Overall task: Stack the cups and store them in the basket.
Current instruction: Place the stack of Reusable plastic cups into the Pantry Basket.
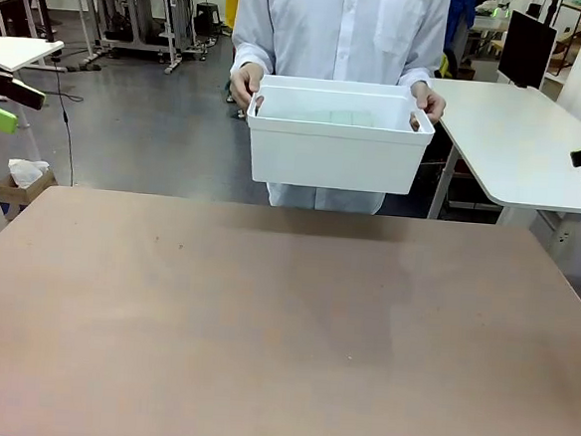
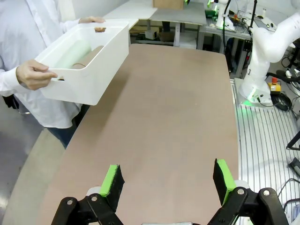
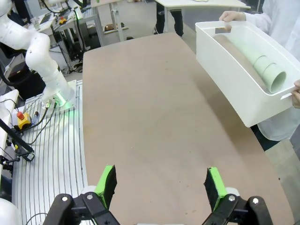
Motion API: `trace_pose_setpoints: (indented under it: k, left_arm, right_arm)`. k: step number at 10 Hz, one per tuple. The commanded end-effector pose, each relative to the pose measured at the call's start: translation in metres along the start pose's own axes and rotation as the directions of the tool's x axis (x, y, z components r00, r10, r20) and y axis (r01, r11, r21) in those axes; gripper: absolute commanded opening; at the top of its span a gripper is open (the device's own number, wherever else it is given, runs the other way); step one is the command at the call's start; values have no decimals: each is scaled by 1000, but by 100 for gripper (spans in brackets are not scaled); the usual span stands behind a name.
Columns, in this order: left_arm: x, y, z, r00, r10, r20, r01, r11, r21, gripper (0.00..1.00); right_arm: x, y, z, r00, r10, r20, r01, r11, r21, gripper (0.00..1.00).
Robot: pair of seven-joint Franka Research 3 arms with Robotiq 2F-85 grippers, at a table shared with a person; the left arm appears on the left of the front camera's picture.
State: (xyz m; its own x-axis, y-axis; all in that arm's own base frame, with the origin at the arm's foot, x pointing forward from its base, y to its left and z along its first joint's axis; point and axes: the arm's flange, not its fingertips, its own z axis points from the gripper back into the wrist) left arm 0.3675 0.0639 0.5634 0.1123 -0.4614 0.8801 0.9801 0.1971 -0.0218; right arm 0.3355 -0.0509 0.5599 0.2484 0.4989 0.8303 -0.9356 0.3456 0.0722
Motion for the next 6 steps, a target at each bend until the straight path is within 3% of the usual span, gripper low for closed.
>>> trace_pose_setpoints:
  k: [1,6]
  left_arm:
    - [4,-1,1,1000,6,8,-6,1000,-6,100]
    - [4,-1,1,1000,6,8,-6,1000,-6,100]
  right_arm:
    - [0,-1,0,999,25,21,-25,1000,1,100]
    - [0,-1,0,999,25,21,-25,1000,1,100]
